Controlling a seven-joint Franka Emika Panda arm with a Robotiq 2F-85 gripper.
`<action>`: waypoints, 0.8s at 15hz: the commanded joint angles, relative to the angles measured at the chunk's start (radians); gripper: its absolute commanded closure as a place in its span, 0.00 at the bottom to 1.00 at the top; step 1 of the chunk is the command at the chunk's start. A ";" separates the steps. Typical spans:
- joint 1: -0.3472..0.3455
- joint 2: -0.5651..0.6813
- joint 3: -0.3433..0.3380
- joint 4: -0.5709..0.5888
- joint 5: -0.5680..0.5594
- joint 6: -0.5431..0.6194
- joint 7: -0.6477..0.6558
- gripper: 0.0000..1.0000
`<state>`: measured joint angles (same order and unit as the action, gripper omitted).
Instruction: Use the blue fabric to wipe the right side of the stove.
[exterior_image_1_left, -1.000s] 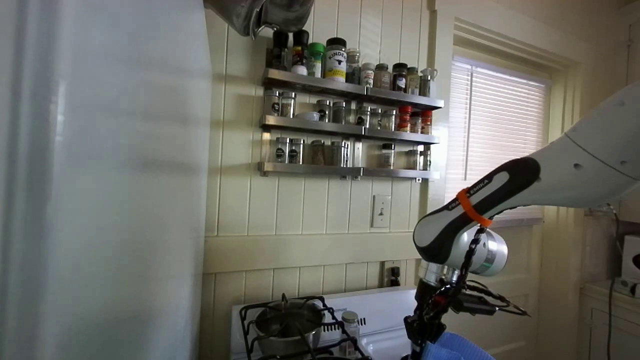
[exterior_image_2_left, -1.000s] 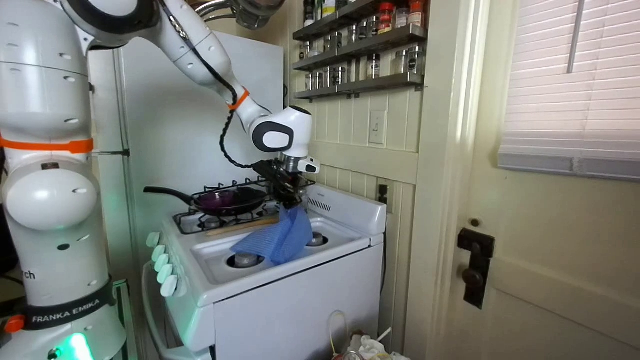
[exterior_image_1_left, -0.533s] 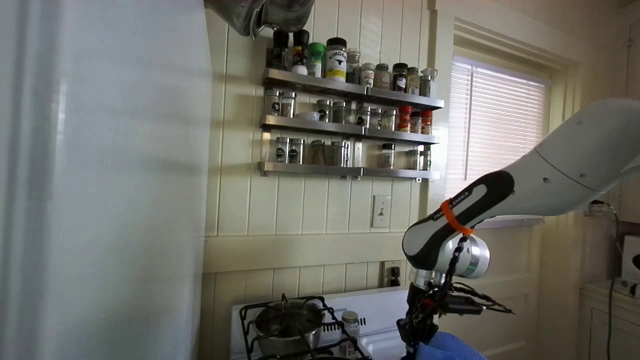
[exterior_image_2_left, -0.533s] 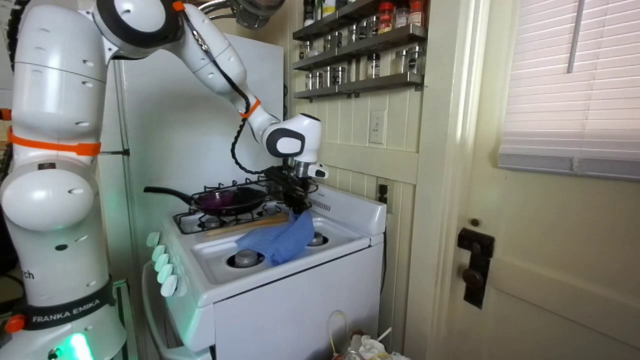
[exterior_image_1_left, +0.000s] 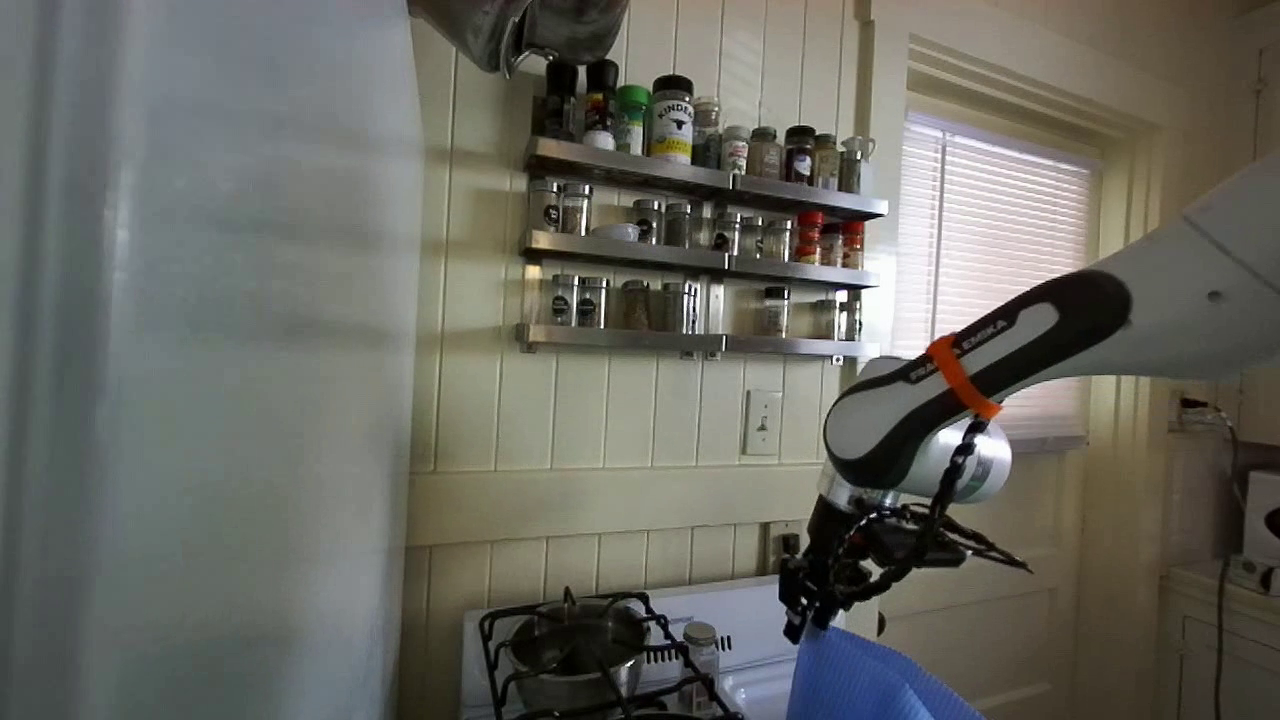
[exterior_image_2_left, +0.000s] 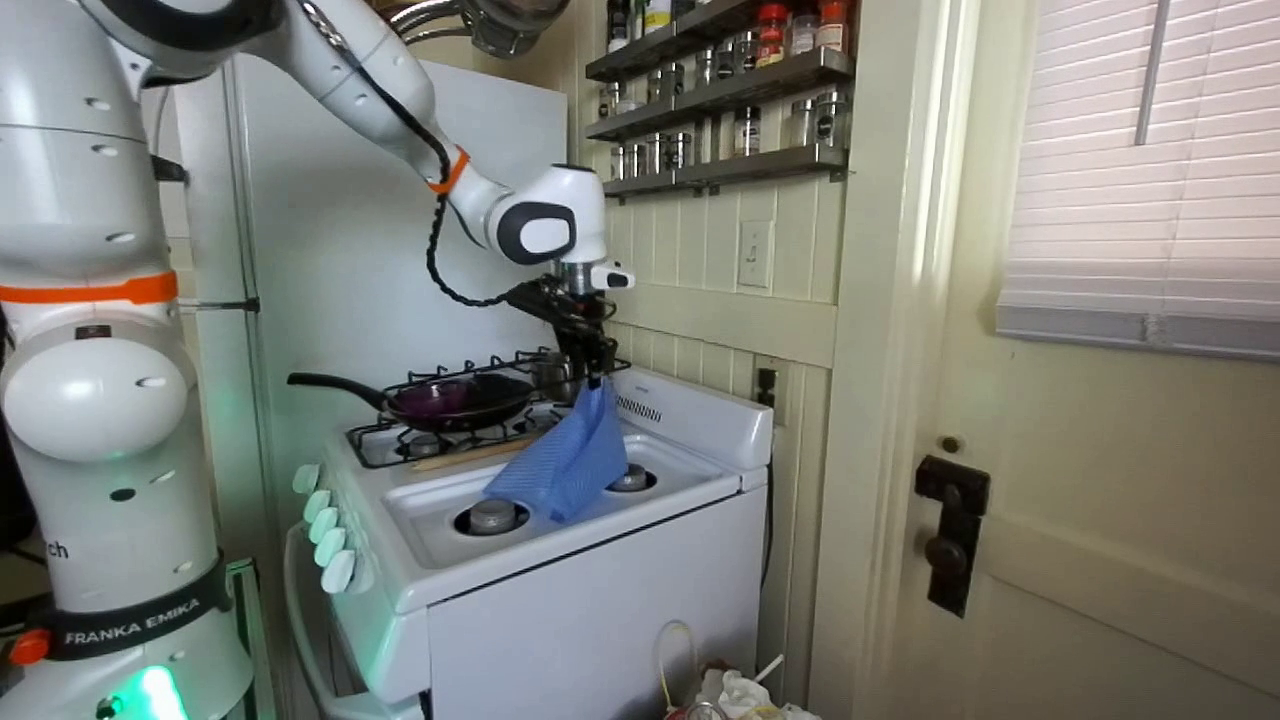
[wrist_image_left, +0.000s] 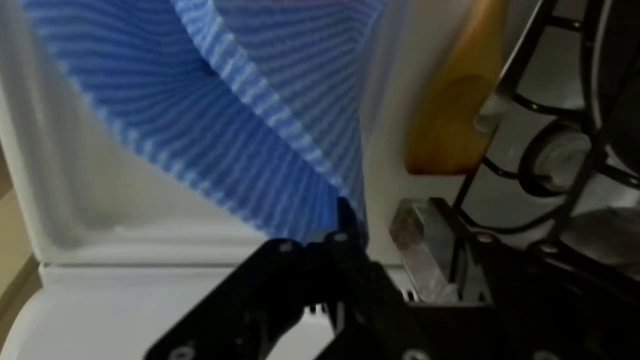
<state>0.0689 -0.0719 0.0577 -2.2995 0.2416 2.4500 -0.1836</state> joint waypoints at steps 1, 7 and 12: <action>0.025 -0.258 0.011 -0.154 0.011 0.052 0.024 0.85; -0.023 -0.476 0.046 -0.221 -0.150 -0.116 0.244 1.00; -0.004 -0.461 0.003 -0.214 -0.152 -0.120 0.194 0.97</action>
<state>0.0568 -0.5334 0.0673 -2.5149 0.0954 2.3311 0.0058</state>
